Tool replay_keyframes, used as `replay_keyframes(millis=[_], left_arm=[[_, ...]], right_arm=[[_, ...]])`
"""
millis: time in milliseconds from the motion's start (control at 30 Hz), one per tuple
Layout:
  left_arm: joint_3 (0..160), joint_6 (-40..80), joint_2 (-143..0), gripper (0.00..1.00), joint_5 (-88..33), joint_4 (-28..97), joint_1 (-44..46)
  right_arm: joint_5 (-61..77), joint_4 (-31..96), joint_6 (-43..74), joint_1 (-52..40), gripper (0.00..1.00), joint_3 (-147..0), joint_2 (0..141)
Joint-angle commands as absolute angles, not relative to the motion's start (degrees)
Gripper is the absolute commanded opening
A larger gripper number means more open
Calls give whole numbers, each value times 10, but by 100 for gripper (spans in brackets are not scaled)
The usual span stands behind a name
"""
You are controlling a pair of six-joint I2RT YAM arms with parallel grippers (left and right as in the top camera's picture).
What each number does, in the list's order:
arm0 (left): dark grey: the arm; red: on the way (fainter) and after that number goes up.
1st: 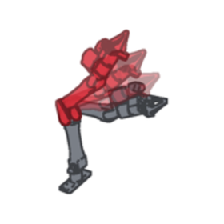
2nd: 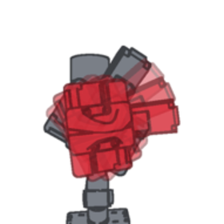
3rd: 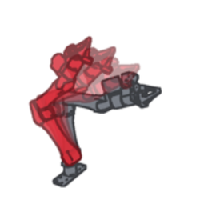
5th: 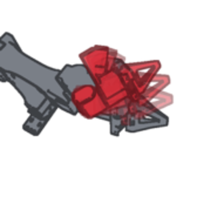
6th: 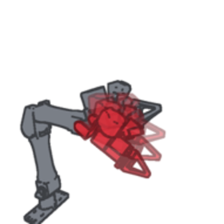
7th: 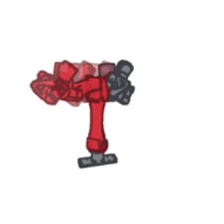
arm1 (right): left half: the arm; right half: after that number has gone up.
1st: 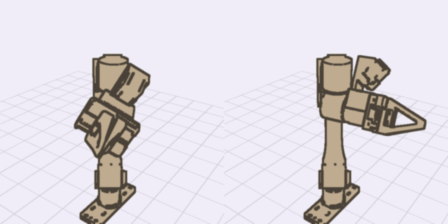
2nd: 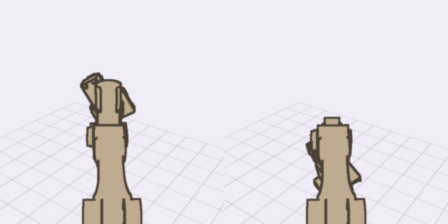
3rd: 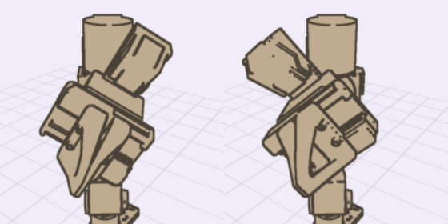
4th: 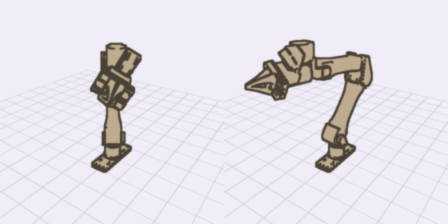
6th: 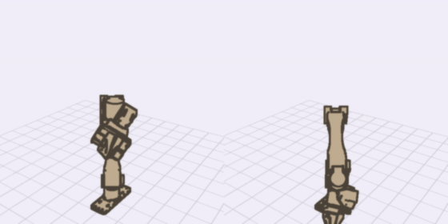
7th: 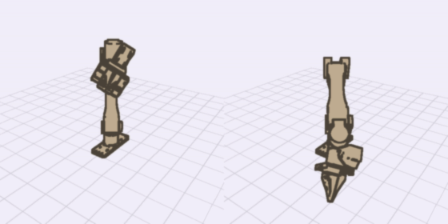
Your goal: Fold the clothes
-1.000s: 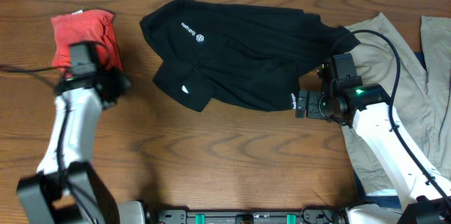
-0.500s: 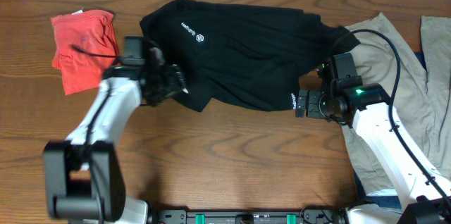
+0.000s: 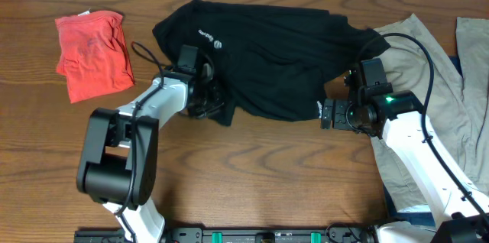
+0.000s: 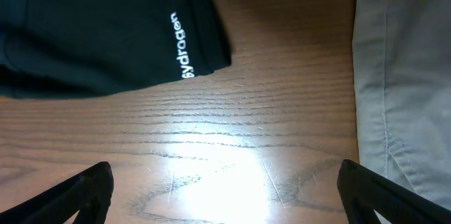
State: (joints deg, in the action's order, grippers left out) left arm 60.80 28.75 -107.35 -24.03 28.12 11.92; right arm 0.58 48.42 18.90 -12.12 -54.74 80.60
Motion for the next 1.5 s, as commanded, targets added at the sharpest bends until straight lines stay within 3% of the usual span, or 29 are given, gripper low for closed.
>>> replay_keyframes(millis=[0, 133, 300, 367, 467, 800, 1200, 1233, 1300, 1400, 1467], left_arm=[[592, 288, -1059, 6, -103, 347, 70], [602, 255, -990, 6, -13, 380, -28], [644, 251, -911, 8, -26, 354, -136], [653, 251, -890, 58, -53, 344, -158], [653, 251, -875, 99, -100, 360, -163], [584, 264, -884, 98, -221, 519, -62], [417, 544, -884, 99, -221, 425, 67], [404, 558, -884, 95, -221, 409, 76], [383, 565, -884, 76, -221, 364, 88], [375, 559, -884, 28, -219, 335, 91], [376, 531, -883, 6, -219, 336, 84]], right_arm=[[2, 485, 197, -114, 99, -554, 796], [2, 484, 197, -114, 99, -554, 796], [2, 478, 197, -114, 99, -554, 796], [3, 475, 197, -114, 99, -554, 796], [5, 472, 197, -114, 99, -554, 796], [16, 467, 197, -114, 99, -554, 796], [16, 472, 197, -114, 99, -554, 796], [16, 472, 197, -114, 99, -554, 796], [16, 471, 197, -114, 99, -554, 796], [16, 471, 197, -114, 99, -554, 796], [16, 471, 197, -114, 99, -554, 796]])
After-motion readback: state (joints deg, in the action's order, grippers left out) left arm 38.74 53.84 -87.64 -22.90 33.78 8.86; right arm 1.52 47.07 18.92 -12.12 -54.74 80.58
